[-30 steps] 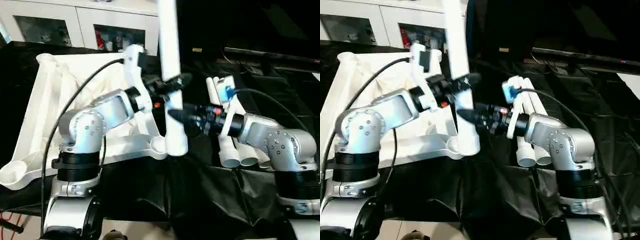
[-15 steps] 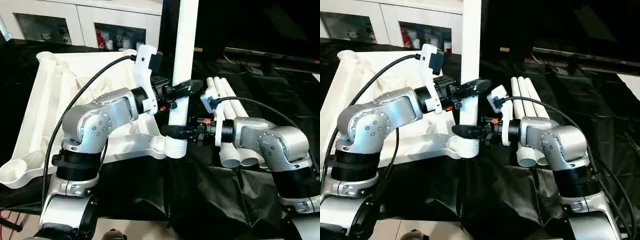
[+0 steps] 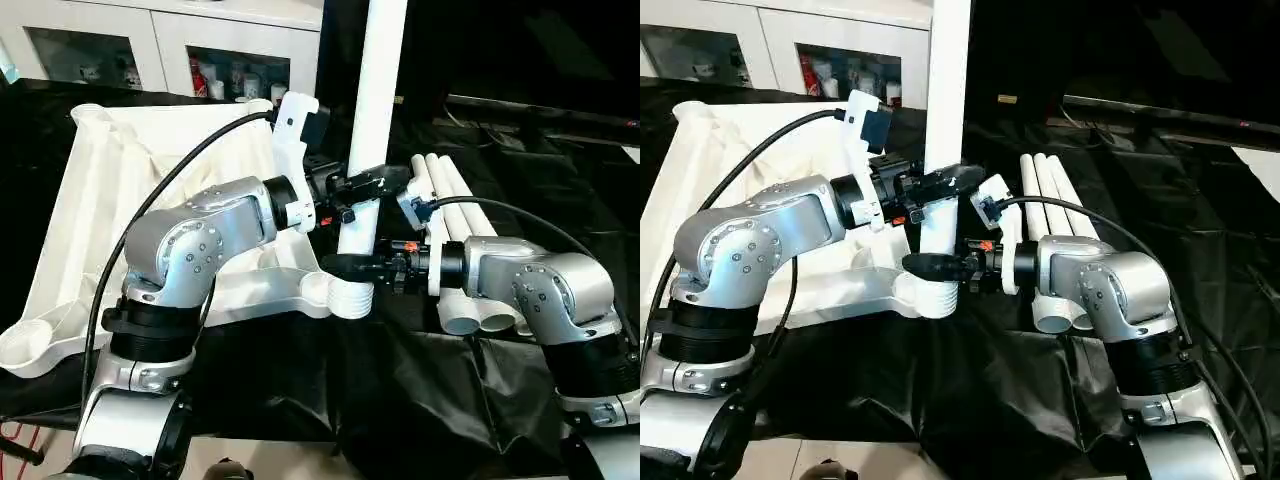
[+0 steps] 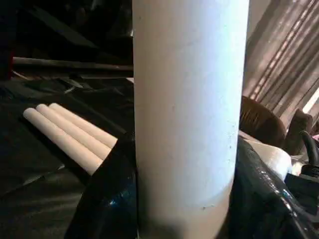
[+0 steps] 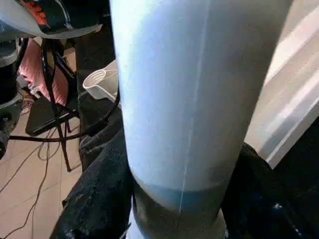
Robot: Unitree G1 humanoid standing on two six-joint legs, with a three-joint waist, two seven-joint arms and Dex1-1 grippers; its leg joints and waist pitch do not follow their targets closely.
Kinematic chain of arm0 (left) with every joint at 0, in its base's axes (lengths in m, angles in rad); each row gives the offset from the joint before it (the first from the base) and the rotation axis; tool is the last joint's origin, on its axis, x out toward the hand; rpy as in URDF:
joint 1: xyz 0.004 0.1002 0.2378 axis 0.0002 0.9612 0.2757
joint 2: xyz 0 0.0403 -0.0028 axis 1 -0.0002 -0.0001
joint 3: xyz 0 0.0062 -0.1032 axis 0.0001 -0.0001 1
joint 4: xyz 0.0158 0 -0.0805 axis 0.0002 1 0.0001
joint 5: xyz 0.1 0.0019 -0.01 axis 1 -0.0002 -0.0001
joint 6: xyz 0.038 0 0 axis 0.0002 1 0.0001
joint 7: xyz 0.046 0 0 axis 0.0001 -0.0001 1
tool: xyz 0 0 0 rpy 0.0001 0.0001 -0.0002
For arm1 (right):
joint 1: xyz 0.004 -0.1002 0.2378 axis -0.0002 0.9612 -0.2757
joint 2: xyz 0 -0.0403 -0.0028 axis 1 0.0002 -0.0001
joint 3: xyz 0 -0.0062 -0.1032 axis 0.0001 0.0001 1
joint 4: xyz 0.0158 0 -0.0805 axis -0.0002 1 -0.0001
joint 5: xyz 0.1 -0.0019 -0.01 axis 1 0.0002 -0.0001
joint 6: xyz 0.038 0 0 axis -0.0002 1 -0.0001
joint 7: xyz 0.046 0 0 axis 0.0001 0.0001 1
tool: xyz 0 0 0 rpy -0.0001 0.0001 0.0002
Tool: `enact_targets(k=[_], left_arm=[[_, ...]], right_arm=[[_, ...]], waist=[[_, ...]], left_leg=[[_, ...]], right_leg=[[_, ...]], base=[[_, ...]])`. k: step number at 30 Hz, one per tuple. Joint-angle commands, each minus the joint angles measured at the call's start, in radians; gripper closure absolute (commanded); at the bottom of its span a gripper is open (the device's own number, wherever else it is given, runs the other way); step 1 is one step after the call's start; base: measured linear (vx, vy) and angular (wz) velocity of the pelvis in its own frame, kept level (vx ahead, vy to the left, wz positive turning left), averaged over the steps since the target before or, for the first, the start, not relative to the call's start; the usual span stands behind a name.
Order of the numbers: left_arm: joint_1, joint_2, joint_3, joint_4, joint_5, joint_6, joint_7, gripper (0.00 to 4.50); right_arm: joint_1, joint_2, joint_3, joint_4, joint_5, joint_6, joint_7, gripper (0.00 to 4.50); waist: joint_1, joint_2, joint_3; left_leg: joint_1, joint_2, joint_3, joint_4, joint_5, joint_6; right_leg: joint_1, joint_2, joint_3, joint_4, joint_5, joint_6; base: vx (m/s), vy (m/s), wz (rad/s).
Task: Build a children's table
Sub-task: Pick table leg
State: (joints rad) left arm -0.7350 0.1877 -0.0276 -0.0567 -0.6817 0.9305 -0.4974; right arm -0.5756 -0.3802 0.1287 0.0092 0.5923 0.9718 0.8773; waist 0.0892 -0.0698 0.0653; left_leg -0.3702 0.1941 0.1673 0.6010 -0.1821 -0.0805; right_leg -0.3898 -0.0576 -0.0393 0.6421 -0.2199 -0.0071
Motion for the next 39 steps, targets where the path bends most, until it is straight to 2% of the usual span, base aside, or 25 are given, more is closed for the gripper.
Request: enact_targets(k=[1, 4, 6, 10, 11, 12, 14, 16, 17, 19, 20, 22, 24, 25, 26, 27, 28, 29, 30, 31, 32, 35, 36, 37, 39], left_arm=[[-0.01, -0.003, -0.01, -0.02, -0.006, -0.005, -0.02, 2.64], [-0.008, -0.002, -0.008, -0.013, 0.007, -0.031, -0.021, 2.64], [-0.009, 0.001, -0.003, -0.007, 0.012, -0.035, -0.018, 2.08], [-0.005, -0.004, 0.011, 0.0, 0.002, -0.042, -0.026, 1.84], [-0.001, -0.008, 0.022, -0.002, 0.003, -0.065, -0.03, 1.78], [0.006, -0.024, 0.058, 0.0, 0.004, -0.119, -0.02, 1.78], [0.013, -0.05, 0.12, 0.007, -0.034, -0.16, -0.017, 1.73], [0.014, -0.079, 0.192, 0.019, -0.102, -0.181, -0.024, 1.73], [0.015, -0.085, 0.223, 0.023, -0.122, -0.195, -0.021, 1.73], [0.022, -0.081, 0.261, 0.025, -0.148, -0.21, -0.03, 1.73], [0.026, -0.074, 0.265, 0.026, -0.149, -0.212, -0.04, 1.73], [0.043, -0.044, 0.254, 0.026, -0.119, -0.236, -0.07, 1.73], [0.078, 0.032, 0.194, 0.046, 0.016, -0.306, -0.105, 1.73], [0.079, 0.033, 0.193, 0.046, 0.018, -0.307, -0.105, 1.73], [0.099, 0.087, 0.145, 0.057, 0.104, -0.349, -0.107, 1.73], [0.113, 0.127, 0.111, 0.065, 0.16, -0.381, -0.108, 1.73], [0.14, 0.188, 0.054, 0.067, 0.24, -0.424, -0.122, 1.73], [0.14, 0.188, 0.054, 0.067, 0.24, -0.424, -0.122, 1.73], [0.189, 0.266, -0.022, 0.049, 0.328, -0.486, -0.173, 1.73], [0.247, 0.325, -0.06, 0.006, 0.349, -0.497, -0.236, 1.73], [0.25, 0.327, -0.061, 0.003, 0.348, -0.495, -0.24, 1.73], [0.301, 0.355, -0.079, -0.037, 0.326, -0.471, -0.294, 1.73], [0.321, 0.372, -0.104, -0.046, 0.333, -0.476, -0.323, 1.73], [0.33, 0.382, -0.125, -0.054, 0.338, -0.473, -0.338, 1.73], [0.345, 0.406, -0.185, -0.066, 0.346, -0.455, -0.382, 1.73]], right_arm=[[-0.009, -0.01, -0.007, 0.015, -0.014, 0.0, -0.018, 2.44], [-0.006, -0.006, -0.009, 0.018, -0.015, -0.004, -0.024, 2.57], [-0.004, -0.001, -0.012, 0.021, -0.016, -0.012, -0.027, 2.58], [-0.005, 0.008, -0.017, 0.025, -0.017, -0.024, -0.031, 2.59], [-0.008, 0.015, -0.021, 0.03, -0.017, -0.029, -0.034, 2.59], [-0.015, 0.031, -0.031, 0.039, -0.016, -0.037, -0.048, 2.59], [-0.023, 0.048, -0.04, 0.049, -0.015, -0.046, -0.063, 2.59], [-0.027, 0.059, -0.047, 0.055, -0.013, -0.055, -0.072, 2.6], [-0.028, 0.066, -0.05, 0.056, -0.012, -0.062, -0.076, 2.6], [-0.032, 0.078, -0.06, 0.065, -0.013, -0.081, -0.085, 2.6], [-0.034, 0.082, -0.06, 0.072, -0.015, -0.087, -0.088, 2.6], [-0.042, 0.096, -0.07, 0.091, -0.024, -0.121, -0.102, 2.6], [-0.05, 0.119, -0.077, 0.122, -0.07, -0.221, -0.143, 2.6], [-0.05, 0.12, -0.077, 0.123, -0.071, -0.222, -0.144, 2.6], [-0.052, 0.126, -0.077, 0.124, -0.094, -0.244, -0.176, 2.6], [-0.053, 0.13, -0.077, 0.124, -0.11, -0.257, -0.2, 2.6], [-0.05, 0.135, -0.075, 0.123, -0.126, -0.272, -0.219, 2.6], [-0.05, 0.135, -0.075, 0.123, -0.126, -0.272, -0.219, 2.6], [-0.039, 0.139, -0.071, 0.114, -0.134, -0.28, -0.229, 2.6], [-0.016, 0.148, -0.053, 0.102, -0.171, -0.334, -0.257, 2.6], [-0.014, 0.149, -0.052, 0.102, -0.173, -0.338, -0.258, 2.6], [0.012, 0.164, -0.041, 0.103, -0.21, -0.395, -0.294, 2.6], [0.022, 0.172, -0.042, 0.107, -0.224, -0.418, -0.311, 2.6], [0.028, 0.172, -0.044, 0.106, -0.23, -0.428, -0.316, 2.6], [0.032, 0.16, -0.049, 0.096, -0.23, -0.385, -0.333, 2.6]], waist=[[0.001, 0.002, -0.074], [0.002, 0.003, -0.075], [0.002, 0.003, -0.075], [0.002, 0.004, -0.075], [0.003, 0.009, -0.075], [0.002, 0.015, -0.075], [-0.003, 0.007, -0.075], [0.0, 0.006, -0.076], [0.0, 0.012, -0.076], [-0.001, 0.011, -0.076], [-0.002, 0.004, -0.076], [-0.001, 0.008, -0.075], [-0.006, 0.009, -0.073], [-0.004, 0.012, -0.074], [-0.007, -0.005, -0.074], [-0.002, 0.008, -0.074], [-0.004, 0.005, -0.074], [-0.004, 0.008, -0.074], [-0.004, 0.014, -0.074], [-0.007, 0.02, -0.074], [-0.004, 0.022, -0.076], [-0.005, 0.031, -0.076], [-0.005, 0.027, -0.073], [-0.002, 0.03, -0.072], [-0.005, 0.027, -0.068]], left_leg=[[0.009, 0.027, 0.0, -0.058, -0.028, -0.005], [0.009, 0.027, 0.0, -0.058, -0.03, -0.006], [0.009, 0.027, 0.0, -0.058, -0.031, -0.006], [0.009, 0.026, 0.0, -0.058, -0.027, -0.006], [0.009, 0.026, -0.001, -0.058, -0.029, -0.008], [0.009, 0.026, -0.002, -0.058, -0.035, -0.01], [0.006, 0.026, -0.001, -0.059, -0.048, -0.014], [0.009, 0.026, -0.001, -0.058, -0.047, -0.017], [0.01, 0.025, -0.001, -0.058, -0.049, -0.017], [0.01, 0.026, -0.001, -0.059, -0.058, -0.017], [0.01, 0.026, 0.0, -0.059, -0.059, -0.015], [0.011, 0.027, -0.001, -0.06, -0.056, -0.013], [0.011, 0.028, -0.001, -0.063, -0.06, -0.019], [0.015, 0.029, -0.002, -0.064, -0.061, -0.022], [0.013, 0.029, 0.001, -0.063, -0.057, -0.023], [0.015, 0.032, -0.004, -0.066, -0.05, -0.026], [0.017, 0.031, -0.003, -0.067, -0.05, -0.03], [0.017, 0.032, -0.004, -0.067, -0.05, -0.033], [0.018, 0.031, -0.005, -0.068, -0.053, -0.036], [0.017, 0.03, -0.004, -0.07, -0.059, -0.042], [0.018, 0.032, -0.005, -0.069, -0.055, -0.048], [0.021, 0.029, 0.0, -0.068, -0.068, -0.067], [0.02, 0.028, 0.001, -0.071, -0.102, -0.069], [0.019, 0.029, -0.001, -0.072, -0.111, -0.071], [0.02, 0.029, -0.001, -0.076, -0.146, -0.077]], right_leg=[[0.06, -0.065, 0.043, -0.066, 0.029, -0.204], [0.06, -0.065, 0.043, -0.066, 0.028, -0.206], [0.06, -0.065, 0.043, -0.067, 0.026, -0.204], [0.06, -0.065, 0.043, -0.066, 0.039, -0.21], [0.06, -0.065, 0.043, -0.065, 0.038, -0.21], [0.06, -0.065, 0.043, -0.066, 0.039, -0.214], [0.064, -0.067, 0.042, -0.069, 0.035, -0.222], [0.063, -0.065, 0.043, -0.066, 0.041, -0.224], [0.061, -0.065, 0.043, -0.066, 0.044, -0.227], [0.061, -0.064, 0.042, -0.066, 0.041, -0.225], [0.06, -0.064, 0.042, -0.067, 0.038, -0.222], [0.059, -0.064, 0.042, -0.068, 0.017, -0.206], [0.054, -0.064, 0.042, -0.069, -0.015, -0.175], [0.052, -0.065, 0.042, -0.07, -0.021, -0.17], [0.055, -0.064, 0.042, -0.07, -0.02, -0.165], [0.051, -0.066, 0.042, -0.068, -0.028, -0.15], [0.049, -0.064, 0.042, -0.068, -0.03, -0.139], [0.049, -0.065, 0.042, -0.066, -0.028, -0.135], [0.048, -0.066, 0.042, -0.066, -0.021, -0.133], [0.047, -0.063, 0.042, -0.061, -0.012, -0.135], [0.046, -0.067, 0.042, -0.061, -0.002, -0.137], [0.042, -0.061, 0.043, -0.057, 0.048, -0.172], [0.042, -0.06, 0.043, -0.059, 0.026, -0.181], [0.043, -0.063, 0.043, -0.06, 0.013, -0.179], [0.043, -0.062, 0.044, -0.064, -0.045, -0.171]], base=[[0.0, 0.0, 0.0], [0.0, 0.0, 0.0], [0.0, 0.0, 0.0], [0.0, 0.0, 0.0], [0.0, 0.0, 0.0], [0.0, 0.0, 0.0], [0.0, 0.0, 0.0], [0.0, 0.0, 0.0], [0.0, 0.0, 0.0], [0.0, 0.0, 0.0], [0.0, 0.0, 0.0], [0.0, 0.0, 0.0], [0.0, 0.0, 0.0], [0.0, 0.0, 0.0], [0.0, 0.0, 0.0], [0.0, 0.0, 0.0], [0.0, 0.0, 0.0], [0.0, 0.0, 0.0], [0.0, 0.0, 0.0], [0.0, 0.0, 0.0], [0.0, 0.0, 0.0], [0.0, 0.0, 0.0], [0.0, 0.0, 0.0], [0.0, 0.0, 0.0], [0.0, 0.0, 0.0]])
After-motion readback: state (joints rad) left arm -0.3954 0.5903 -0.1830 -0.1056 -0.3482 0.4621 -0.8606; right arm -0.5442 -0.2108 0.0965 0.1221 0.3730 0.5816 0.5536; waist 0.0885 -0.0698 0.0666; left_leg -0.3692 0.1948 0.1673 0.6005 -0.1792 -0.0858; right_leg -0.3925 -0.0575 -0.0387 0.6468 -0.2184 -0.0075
